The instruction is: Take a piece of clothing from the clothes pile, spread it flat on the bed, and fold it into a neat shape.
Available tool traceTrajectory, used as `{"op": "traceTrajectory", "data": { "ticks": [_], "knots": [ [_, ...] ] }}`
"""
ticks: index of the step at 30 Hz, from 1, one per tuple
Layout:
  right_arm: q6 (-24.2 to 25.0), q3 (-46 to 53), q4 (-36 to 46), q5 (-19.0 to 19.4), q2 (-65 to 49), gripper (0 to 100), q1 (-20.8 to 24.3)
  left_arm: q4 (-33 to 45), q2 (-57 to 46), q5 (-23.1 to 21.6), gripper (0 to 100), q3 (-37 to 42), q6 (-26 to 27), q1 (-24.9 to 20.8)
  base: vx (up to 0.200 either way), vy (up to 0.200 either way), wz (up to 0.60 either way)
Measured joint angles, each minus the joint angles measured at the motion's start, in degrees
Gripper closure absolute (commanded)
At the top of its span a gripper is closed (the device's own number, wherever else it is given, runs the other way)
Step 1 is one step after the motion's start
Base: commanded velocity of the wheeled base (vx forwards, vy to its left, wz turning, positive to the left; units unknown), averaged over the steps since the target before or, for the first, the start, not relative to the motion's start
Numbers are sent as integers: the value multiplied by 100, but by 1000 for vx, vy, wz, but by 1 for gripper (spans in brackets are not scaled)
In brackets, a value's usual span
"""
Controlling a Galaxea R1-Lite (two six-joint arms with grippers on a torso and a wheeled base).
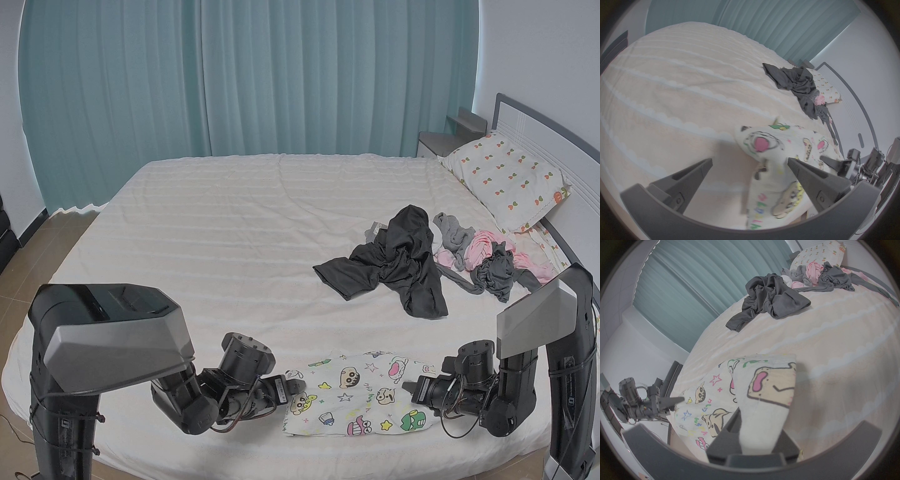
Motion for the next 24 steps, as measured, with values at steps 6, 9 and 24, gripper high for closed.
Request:
{"op": "traceTrajectory", "data": {
  "ticks": [6,9,24],
  "knots": [
    [-124,101,-20,1,-33,0,-133,-308,-211,-66,0,468,34,269,0,0,0],
    [-143,143,-24,0,-37,0,-129,-668,-288,-83,0,761,33,306,0,0,0],
    [-191,717,-241,-76,-522,0,-592,-1891,-739,-196,0,2000,-144,653,0,0,0]
  ]
}}
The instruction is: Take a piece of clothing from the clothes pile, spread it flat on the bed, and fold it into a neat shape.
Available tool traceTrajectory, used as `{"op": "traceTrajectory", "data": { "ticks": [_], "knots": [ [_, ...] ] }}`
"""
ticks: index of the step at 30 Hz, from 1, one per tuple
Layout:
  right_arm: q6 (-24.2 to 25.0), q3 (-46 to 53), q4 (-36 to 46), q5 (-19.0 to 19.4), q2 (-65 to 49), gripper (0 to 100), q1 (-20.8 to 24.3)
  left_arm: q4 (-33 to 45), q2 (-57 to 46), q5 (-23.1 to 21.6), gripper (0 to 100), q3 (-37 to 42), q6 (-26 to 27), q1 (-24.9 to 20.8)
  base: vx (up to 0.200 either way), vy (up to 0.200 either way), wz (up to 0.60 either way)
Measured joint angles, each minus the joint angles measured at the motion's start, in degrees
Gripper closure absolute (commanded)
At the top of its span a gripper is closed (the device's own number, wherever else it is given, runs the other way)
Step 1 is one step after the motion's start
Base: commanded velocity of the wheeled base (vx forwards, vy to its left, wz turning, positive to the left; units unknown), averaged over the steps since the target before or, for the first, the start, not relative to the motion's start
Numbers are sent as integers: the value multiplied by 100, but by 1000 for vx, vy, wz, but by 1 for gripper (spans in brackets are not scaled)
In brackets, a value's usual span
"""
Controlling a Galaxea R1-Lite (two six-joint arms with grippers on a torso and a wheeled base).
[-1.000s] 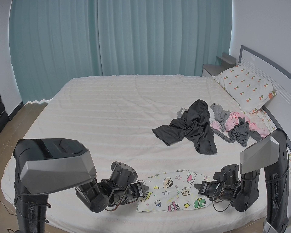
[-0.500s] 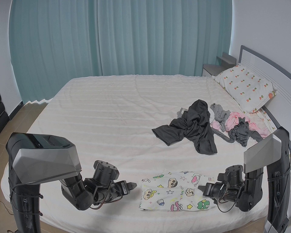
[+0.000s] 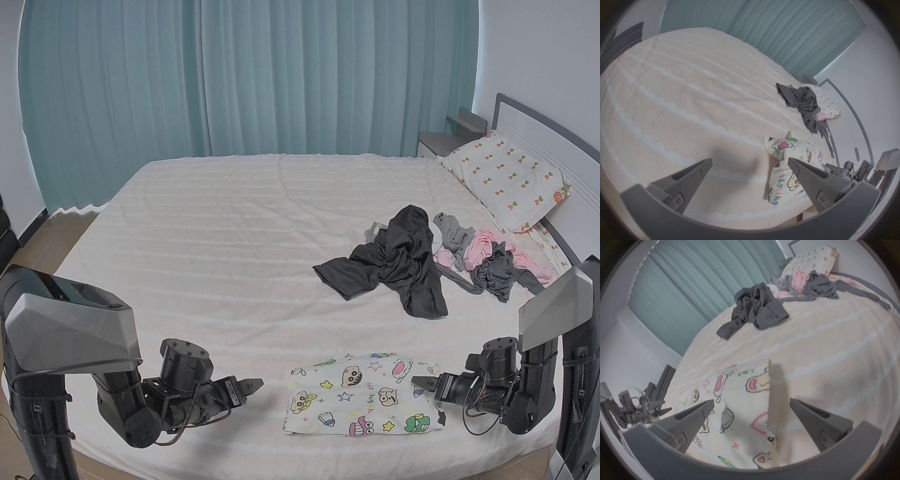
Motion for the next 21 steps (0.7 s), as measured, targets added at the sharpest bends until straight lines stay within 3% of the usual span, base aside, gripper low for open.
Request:
{"op": "traceTrajectory", "data": {
  "ticks": [5,12,21],
  "knots": [
    [-39,341,0,-156,-898,0,-128,-88,-583,15,0,249,-66,173,0,0,0],
    [-316,621,491,-444,-2698,0,-177,117,-2071,511,0,557,191,273,0,0,0],
    [-1057,706,2388,-617,-5270,0,-194,1343,-4320,1403,0,677,1045,234,0,0,0]
  ]
}}
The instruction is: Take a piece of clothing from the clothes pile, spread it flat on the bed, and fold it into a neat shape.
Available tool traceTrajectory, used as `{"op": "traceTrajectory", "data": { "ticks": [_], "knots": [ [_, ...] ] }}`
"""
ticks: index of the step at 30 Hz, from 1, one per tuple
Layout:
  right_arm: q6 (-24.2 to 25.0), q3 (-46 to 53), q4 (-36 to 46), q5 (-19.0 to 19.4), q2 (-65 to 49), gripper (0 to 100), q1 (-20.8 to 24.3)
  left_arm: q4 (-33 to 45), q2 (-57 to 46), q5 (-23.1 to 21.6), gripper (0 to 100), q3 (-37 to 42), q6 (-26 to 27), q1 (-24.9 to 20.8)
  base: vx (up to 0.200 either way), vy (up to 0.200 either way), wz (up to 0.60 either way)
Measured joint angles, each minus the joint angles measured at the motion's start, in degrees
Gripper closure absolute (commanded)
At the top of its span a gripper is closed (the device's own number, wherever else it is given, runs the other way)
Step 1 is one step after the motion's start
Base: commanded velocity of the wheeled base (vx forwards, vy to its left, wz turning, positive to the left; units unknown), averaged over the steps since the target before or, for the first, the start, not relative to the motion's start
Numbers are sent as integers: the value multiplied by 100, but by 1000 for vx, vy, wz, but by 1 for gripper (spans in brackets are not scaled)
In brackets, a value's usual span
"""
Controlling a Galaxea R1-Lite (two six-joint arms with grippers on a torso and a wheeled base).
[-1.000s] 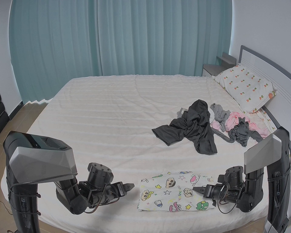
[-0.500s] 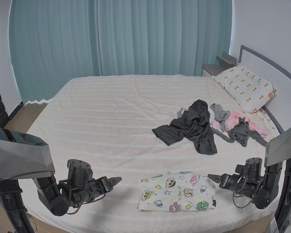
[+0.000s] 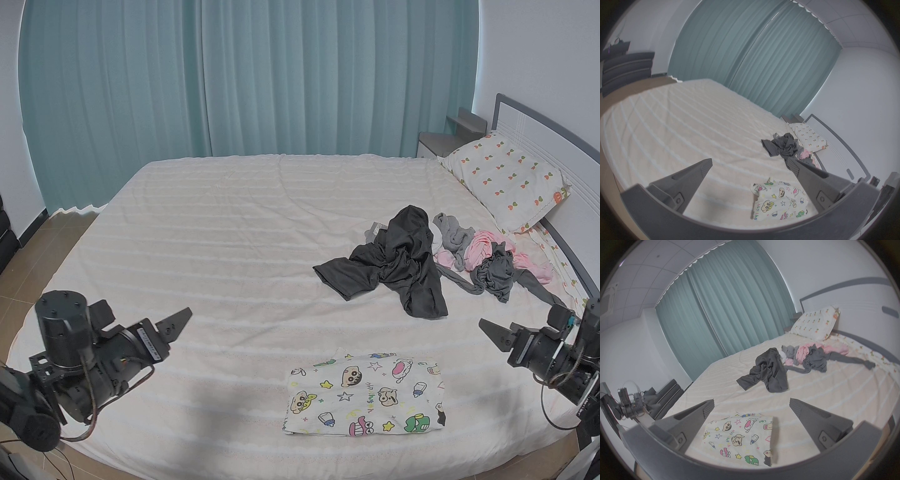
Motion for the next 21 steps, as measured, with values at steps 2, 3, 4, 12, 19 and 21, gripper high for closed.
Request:
{"op": "traceTrajectory", "data": {
  "ticks": [2,3,4,12,19,21],
  "knots": [
    [-138,-30,524,-38,-513,0,-30,321,-457,145,0,0,189,0,0,0,0],
    [-227,-56,845,-57,-813,0,-52,512,-722,224,0,-6,293,11,0,0,0],
    [-304,-89,1181,-76,-1113,0,-85,699,-981,304,0,-17,394,39,0,0,0],
    [-983,-439,3730,-197,-3434,0,-399,2152,-2982,764,0,-116,1185,636,0,0,0],
    [-1565,-469,5063,-329,-5259,0,-689,3552,-4903,1081,0,-155,1943,1301,0,0,0],
    [-1686,-400,5254,-316,-5683,0,-758,3919,-5411,1142,0,-116,2075,1471,0,0,0]
  ]
}}
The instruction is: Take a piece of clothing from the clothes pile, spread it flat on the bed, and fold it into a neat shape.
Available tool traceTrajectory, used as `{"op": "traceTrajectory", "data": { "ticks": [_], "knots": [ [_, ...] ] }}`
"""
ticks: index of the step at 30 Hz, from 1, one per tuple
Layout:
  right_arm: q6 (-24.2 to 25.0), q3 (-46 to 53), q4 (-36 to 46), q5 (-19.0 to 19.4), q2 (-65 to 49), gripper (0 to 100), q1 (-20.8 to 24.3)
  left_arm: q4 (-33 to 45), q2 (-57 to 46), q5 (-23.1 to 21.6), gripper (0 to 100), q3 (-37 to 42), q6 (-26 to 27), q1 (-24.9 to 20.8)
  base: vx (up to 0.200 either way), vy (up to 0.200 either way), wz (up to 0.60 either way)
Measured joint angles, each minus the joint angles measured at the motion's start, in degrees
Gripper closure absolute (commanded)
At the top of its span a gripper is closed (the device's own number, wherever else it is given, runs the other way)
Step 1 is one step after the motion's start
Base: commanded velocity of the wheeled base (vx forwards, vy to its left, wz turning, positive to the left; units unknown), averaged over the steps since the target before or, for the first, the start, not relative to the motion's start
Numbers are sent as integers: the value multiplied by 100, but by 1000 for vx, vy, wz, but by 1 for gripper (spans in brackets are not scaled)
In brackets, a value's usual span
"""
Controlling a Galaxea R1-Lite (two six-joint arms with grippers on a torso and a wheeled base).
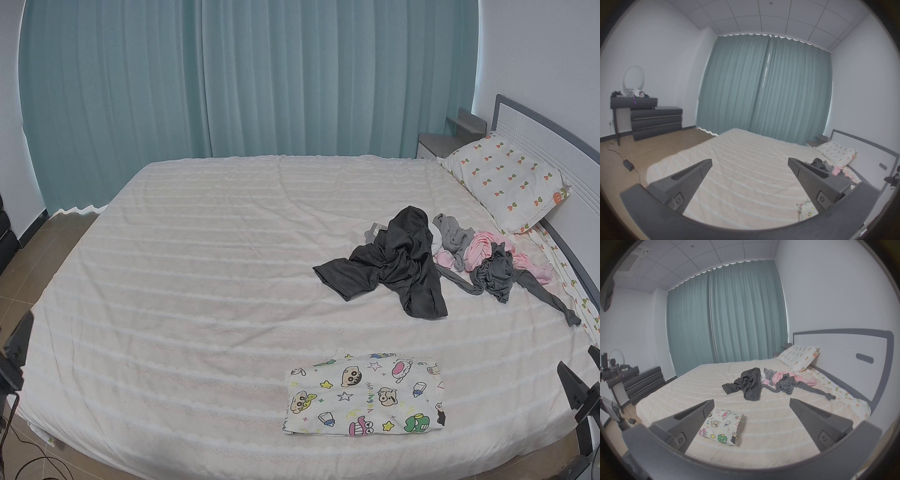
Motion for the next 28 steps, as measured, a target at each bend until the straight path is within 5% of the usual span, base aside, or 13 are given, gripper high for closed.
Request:
{"op": "traceTrajectory", "data": {
  "ticks": [5,15,28],
  "knots": [
    [-338,228,680,256,-1111,0,-193,617,-1391,-349,0,529,285,450,0,0,0],
    [-640,466,1178,573,-2238,0,-412,1065,-2643,-2608,0,1389,1302,916,0,0,0],
    [-653,477,1243,601,-2439,0,-452,1161,-2811,-2199,0,1428,1204,997,0,0,0]
  ]
}}
